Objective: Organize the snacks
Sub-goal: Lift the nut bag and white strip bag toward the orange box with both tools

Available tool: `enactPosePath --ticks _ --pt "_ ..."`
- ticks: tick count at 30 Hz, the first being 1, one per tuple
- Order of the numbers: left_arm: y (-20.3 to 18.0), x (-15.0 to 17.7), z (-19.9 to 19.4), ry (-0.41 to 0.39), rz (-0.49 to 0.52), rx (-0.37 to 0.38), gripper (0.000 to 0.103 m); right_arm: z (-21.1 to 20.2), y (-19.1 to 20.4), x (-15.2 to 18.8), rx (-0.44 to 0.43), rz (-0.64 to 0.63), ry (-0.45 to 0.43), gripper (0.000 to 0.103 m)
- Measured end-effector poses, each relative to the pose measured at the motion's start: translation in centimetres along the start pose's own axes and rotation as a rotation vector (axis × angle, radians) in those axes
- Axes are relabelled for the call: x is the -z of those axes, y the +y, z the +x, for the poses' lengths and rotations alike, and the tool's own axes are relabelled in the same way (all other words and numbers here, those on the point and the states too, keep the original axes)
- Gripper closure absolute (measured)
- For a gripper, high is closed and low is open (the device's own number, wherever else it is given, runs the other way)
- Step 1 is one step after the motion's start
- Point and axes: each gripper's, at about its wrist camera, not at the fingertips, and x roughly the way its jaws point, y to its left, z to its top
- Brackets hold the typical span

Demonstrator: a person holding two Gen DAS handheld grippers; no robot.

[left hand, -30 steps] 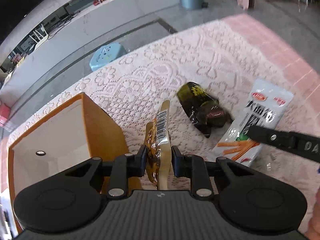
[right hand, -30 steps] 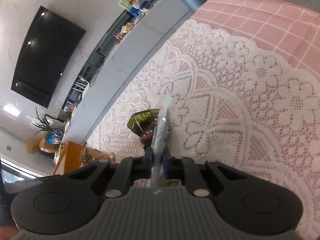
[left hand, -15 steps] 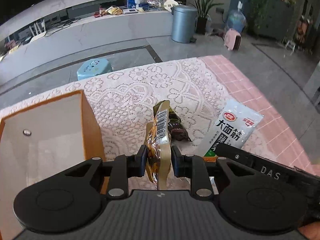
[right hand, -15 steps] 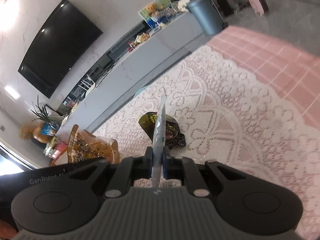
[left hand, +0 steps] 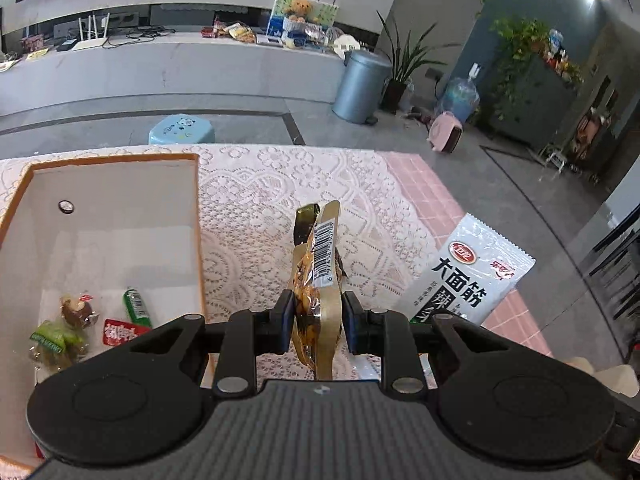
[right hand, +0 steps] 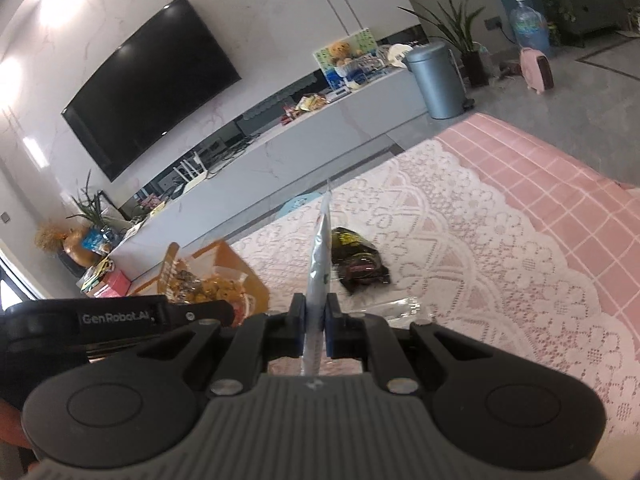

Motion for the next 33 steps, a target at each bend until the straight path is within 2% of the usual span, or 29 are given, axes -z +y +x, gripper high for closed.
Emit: enactPosePath --ticks 4,8,17,26,33 --pt "1.0 -0.3 -1.7 -0.038 -0.006 0.006 0.076 -0.9 2.4 0.0 -0.027 -0.045 -0.022 0.097" --pt "2.5 -0.7 -3.1 -0.069 -0.02 -0.023 0.075 -1.6 4.8 0.3 -0.041 -0.098 -0.041 0.097" --pt "6.6 -1.5 -5.5 -0.123 -0.042 -0.071 0.076 -0.7 10.0 0.9 -0.112 -0.168 -0.024 0.097" --pt "10.3 -2.0 -5.5 -0.108 -0.045 -0.13 0.075 3.0 15.1 2.1 -0.158 -0.278 0.039 0.097" --pt "13.2 -1.3 -3.8 -0.059 -0.06 -0.145 0.075 7.4 16.6 3.0 -0.151 -0.355 0.129 0.097"
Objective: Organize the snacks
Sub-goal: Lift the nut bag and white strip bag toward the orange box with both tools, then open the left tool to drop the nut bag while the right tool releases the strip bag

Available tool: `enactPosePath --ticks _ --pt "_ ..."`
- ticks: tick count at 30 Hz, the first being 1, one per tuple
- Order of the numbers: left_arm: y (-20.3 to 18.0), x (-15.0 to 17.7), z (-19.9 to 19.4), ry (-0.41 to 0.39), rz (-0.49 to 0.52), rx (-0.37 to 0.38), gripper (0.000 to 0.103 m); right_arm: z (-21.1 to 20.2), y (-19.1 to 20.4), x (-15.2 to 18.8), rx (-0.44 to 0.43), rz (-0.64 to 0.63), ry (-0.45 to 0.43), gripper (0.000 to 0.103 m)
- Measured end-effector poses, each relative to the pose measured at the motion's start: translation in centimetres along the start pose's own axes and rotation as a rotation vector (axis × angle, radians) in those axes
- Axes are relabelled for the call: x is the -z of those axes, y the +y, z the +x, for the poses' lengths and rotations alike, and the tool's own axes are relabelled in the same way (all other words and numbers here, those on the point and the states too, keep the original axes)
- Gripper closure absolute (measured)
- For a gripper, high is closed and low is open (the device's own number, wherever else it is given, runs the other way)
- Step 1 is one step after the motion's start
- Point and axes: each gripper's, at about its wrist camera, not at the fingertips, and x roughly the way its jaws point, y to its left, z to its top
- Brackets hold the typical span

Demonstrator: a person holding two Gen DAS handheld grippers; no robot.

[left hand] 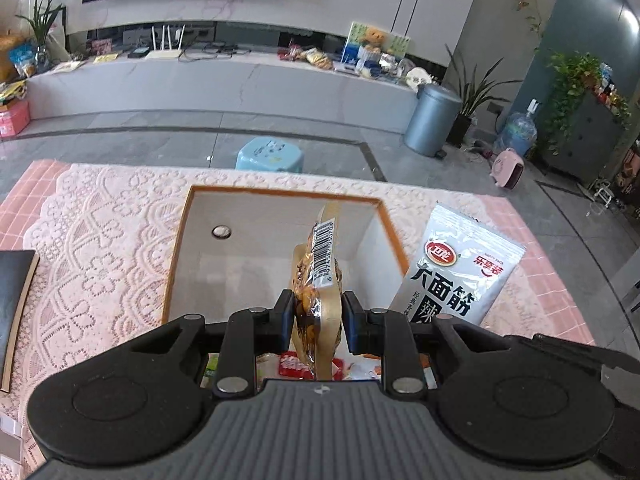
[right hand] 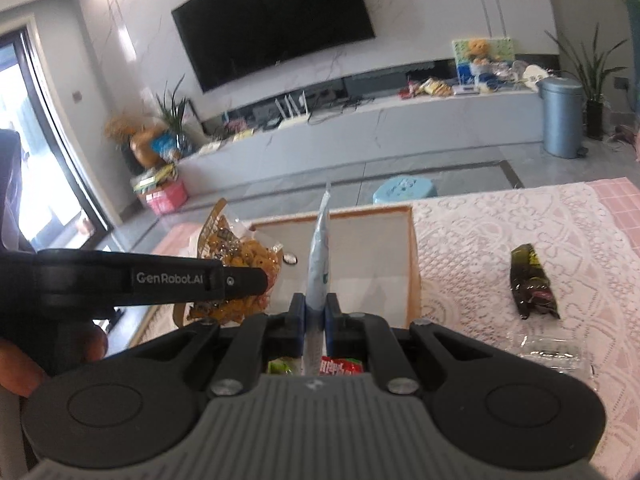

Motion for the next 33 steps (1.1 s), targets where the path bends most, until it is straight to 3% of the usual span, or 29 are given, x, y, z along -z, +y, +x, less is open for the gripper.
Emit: enactPosePath --ticks 11,19,28,33 --pt "2.9 0.0 4.1 0.049 -0.023 0.016 0.075 6.4 -0.5 -0.4 0.008 -0.037 0.131 0.097" --pt "4.8 -0.1 5.0 0.025 -0.038 -0.034 0.075 10.3 1.4 -0.6 -0.014 -0.122 0.216 0.098" --pt "5.2 0.6 5.3 0.002 0.045 -0.107 0.075 14.4 1.7 -0.1 -0.01 -0.113 0.313 0.097" --pt "4.9 0.5 5.8 0.003 0.042 -0.05 0.075 15.0 1.9 -0.2 0.011 -0.132 0.321 0.095"
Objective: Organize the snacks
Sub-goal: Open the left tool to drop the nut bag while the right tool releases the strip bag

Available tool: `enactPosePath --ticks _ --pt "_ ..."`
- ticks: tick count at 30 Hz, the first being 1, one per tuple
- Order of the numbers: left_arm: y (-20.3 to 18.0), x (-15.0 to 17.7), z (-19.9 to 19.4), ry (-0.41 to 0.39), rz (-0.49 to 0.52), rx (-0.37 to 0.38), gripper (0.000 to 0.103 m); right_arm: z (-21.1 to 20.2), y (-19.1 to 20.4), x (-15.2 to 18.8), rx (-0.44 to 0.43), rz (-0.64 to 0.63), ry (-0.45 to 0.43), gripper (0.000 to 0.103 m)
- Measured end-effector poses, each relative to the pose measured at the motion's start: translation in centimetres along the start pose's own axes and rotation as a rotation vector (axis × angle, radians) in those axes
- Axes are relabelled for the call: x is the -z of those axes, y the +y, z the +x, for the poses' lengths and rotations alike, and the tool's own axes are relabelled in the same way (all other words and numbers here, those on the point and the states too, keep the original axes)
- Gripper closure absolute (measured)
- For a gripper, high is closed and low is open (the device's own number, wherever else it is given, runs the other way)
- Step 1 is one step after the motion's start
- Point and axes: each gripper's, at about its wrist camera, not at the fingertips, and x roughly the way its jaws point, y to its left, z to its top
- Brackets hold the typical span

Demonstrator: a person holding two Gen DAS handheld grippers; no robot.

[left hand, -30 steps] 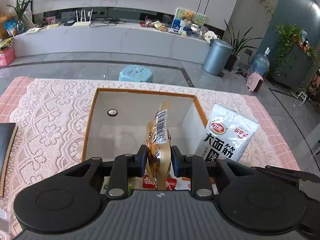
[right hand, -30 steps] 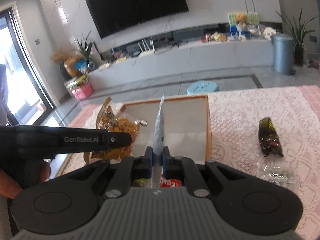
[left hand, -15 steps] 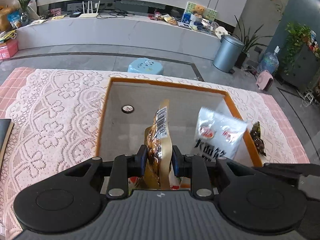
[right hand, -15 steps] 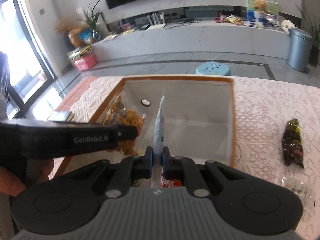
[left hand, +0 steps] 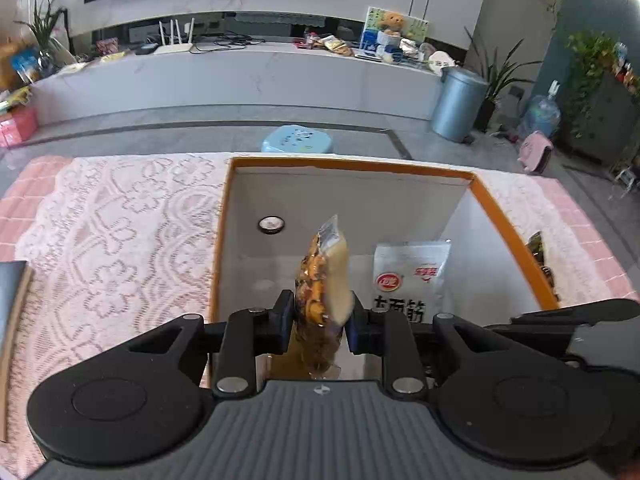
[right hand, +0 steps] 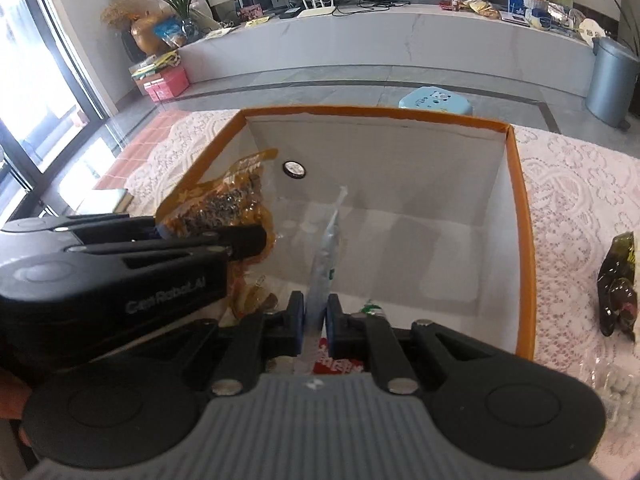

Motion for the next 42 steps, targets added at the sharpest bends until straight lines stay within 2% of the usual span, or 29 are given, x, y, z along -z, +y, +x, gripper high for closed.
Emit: enactPosePath --ticks 2,10,14,15,26,28,32,34,38,42 --pt "0.0 0.1 -0.1 -0.01 -0.003 0.012 0.071 0.3 -0.1 0.0 0.012 0.0 0.004 0.094" --pt "1.1 0.3 -0.9 -0.023 -0.081 0.082 0.068 0.9 -0.7 0.0 0.056 -0.008 0.028 0.09" --pt "1.2 0.5 -1.2 -0.027 -0.095 0.078 0.068 0.9 -0.6 -0.3 0.072 -0.016 0.025 0.087" --pt "1.3 0.6 -1.3 -0.028 -0.098 0.079 0.068 0.7 -0.6 -0.2 0.08 -0.018 0.02 0.083" --pt "0.8 1.1 -2.3 -0.048 -0.121 0.069 0.068 -1.6 -1.2 -0.7 0.142 -0.021 -0.066 0.083" --pt "0.5 1.2 -2.4 -0.05 -0.106 0.069 0.068 -2.2 -1.0 -0.7 0.158 -0.035 -0.081 0.083" --pt "-0.5 1.7 -2.3 -0.058 -0.037 0.017 0.068 -3.3 -0.7 -0.5 0.168 -0.051 -0.096 0.081" --pt "-0.9 1.9 -2.4 -0.062 -0.007 -0.001 0.068 -3.7 -0.6 -0.3 0.166 -0.055 -0.098 0.075" --pt "-1.4 2.2 -2.9 -0.074 0.03 -0.005 0.067 -4.7 -0.5 0.1 0.166 -0.055 -0.108 0.072" --pt "-1.7 2.3 -3.1 -0.083 0.048 -0.031 0.067 -5.9 -0.5 0.6 0.165 -0.048 -0.125 0.065"
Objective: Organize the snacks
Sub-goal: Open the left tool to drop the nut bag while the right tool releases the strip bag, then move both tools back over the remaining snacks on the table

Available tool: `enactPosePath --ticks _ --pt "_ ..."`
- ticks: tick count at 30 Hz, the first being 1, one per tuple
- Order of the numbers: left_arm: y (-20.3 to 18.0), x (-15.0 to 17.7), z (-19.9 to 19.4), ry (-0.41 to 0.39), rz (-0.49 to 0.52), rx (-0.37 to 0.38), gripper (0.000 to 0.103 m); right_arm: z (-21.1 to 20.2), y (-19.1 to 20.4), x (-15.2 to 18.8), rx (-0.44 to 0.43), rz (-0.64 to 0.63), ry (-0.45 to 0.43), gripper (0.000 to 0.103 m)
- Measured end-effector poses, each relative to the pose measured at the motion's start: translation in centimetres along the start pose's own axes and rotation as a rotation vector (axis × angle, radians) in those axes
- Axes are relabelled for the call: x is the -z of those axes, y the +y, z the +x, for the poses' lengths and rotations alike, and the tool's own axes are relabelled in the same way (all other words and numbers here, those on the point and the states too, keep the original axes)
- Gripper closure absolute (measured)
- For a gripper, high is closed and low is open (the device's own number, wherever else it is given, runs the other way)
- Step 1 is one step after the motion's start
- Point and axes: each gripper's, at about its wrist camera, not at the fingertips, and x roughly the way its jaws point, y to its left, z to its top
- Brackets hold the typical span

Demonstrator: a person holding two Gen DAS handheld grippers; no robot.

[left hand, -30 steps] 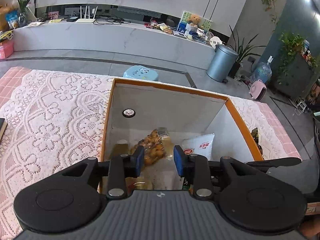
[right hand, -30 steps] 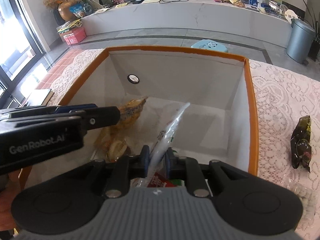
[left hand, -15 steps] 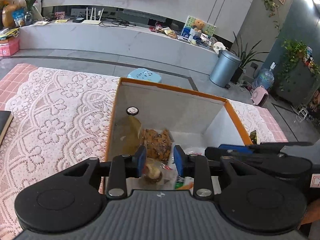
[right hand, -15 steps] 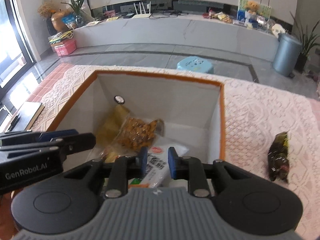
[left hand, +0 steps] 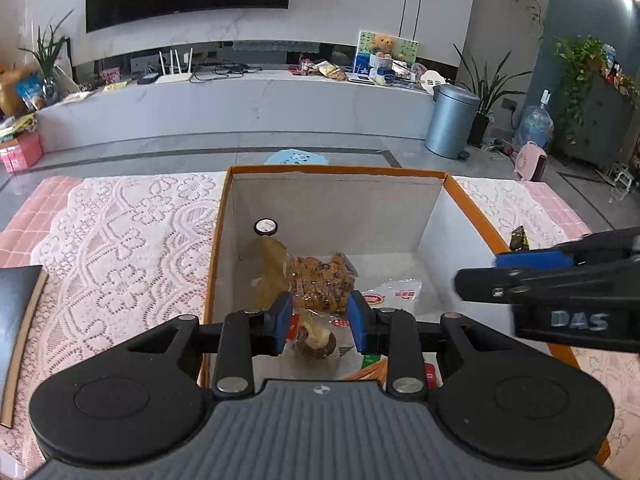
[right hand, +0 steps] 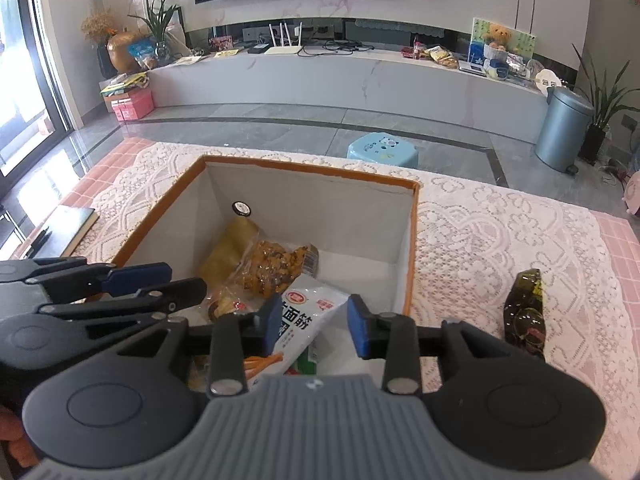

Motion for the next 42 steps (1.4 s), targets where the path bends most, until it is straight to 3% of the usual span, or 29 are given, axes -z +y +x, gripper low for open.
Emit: enactPosePath --ticks 9,12,14,21,28,34,42 --pt "-1.0 -0.8 -2.5 -0.037 -0.019 -0.011 0.06 -4.6 -1.2 1.1 0.018 0.012 -0.077 0.055" --pt "-2.1 -0.8 -3.8 -0.066 -0.005 -0.01 0.051 -6.2 -1.9 1.5 0.024 0.022 -0.102 0.051" --pt "-3.0 -0.7 -4.7 -0.081 0.004 -0.003 0.039 -7.2 -2.2 1.9 0.029 0.026 -0.12 0.048" --pt "-6.5 0.6 -7.0 -0.093 0.066 -0.024 0.028 -10.7 -4.0 3.4 0.061 0.062 -0.182 0.035" --pt "-10.5 1.9 -8.5 -0.091 0.165 0.012 0.027 -13.7 -7.0 7.1 0.144 0.134 -0.218 0.03" --pt "-14.4 2.3 -8.6 -0.092 0.266 0.116 0.027 -14.7 -10.9 11.4 0.197 0.232 -0.172 0.029" --pt "-19.4 3.1 -6.5 -0.027 0.404 0.149 0.029 -15.4 -15.9 14.5 0.255 0.348 -0.147 0.029"
